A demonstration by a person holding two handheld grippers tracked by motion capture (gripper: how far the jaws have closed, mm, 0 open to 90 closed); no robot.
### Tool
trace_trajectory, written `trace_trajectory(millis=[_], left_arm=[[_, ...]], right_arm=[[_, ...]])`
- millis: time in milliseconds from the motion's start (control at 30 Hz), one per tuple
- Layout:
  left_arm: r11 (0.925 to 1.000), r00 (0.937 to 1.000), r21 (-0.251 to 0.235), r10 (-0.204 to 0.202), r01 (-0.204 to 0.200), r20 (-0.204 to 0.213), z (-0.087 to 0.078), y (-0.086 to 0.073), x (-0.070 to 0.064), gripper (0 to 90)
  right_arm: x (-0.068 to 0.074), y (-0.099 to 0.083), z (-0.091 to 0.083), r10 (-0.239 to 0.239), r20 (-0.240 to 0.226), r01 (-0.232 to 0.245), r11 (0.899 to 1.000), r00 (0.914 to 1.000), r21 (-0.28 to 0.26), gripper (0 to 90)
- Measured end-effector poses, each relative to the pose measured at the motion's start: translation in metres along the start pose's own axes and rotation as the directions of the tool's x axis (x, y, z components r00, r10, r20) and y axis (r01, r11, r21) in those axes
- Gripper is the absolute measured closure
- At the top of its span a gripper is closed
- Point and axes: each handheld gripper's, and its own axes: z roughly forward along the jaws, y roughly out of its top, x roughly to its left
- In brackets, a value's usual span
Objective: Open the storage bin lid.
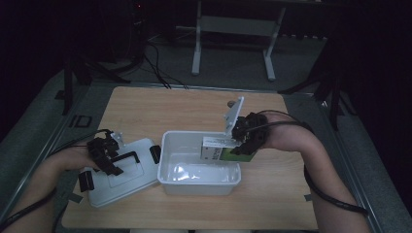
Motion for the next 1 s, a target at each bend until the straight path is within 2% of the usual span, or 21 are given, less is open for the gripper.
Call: trace_trajectory(millis=[300, 400, 633, 933, 1000], left_arm=[[1.0, 1.0, -0.002, 0.008, -0.008, 0.001, -0.001, 0.001, 0.0, 24.9], [1.0, 1.0, -0.009, 0.002, -0.002, 0.001, -0.002, 0.001, -0.001, 24.9], [1.0, 1.0, -0.001, 0.003, -0.004, -0.004, -0.001, 0.0, -0.001, 24.9], [1.0, 1.0, -0.002, 0.004, -0.004, -0.001, 0.0, 0.002, -0.001, 24.9], [1.0, 1.0, -0.001, 0.007, -0.007, -0.002, -0.001, 0.002, -0.001, 24.9]], right_arm=[[0.003, 0.025, 0.015, -0.04, -0.047, 0.04, 0.999, 0.9981, -0.002, 63.6], [0.003, 0.03, 0.021, -0.039, -0.048, 0.039, 0.999, 0.9981, -0.002, 63.6], [0.004, 0.032, 0.044, -0.036, -0.075, 0.038, 0.999, 0.9965, 0.024, 63.6], [0.006, 0.028, 0.066, -0.028, -0.113, 0.028, 1.0, 0.9932, -0.002, 63.6], [0.006, 0.026, 0.071, -0.022, -0.113, 0.023, 1.0, 0.9934, 0.009, 63.6]])
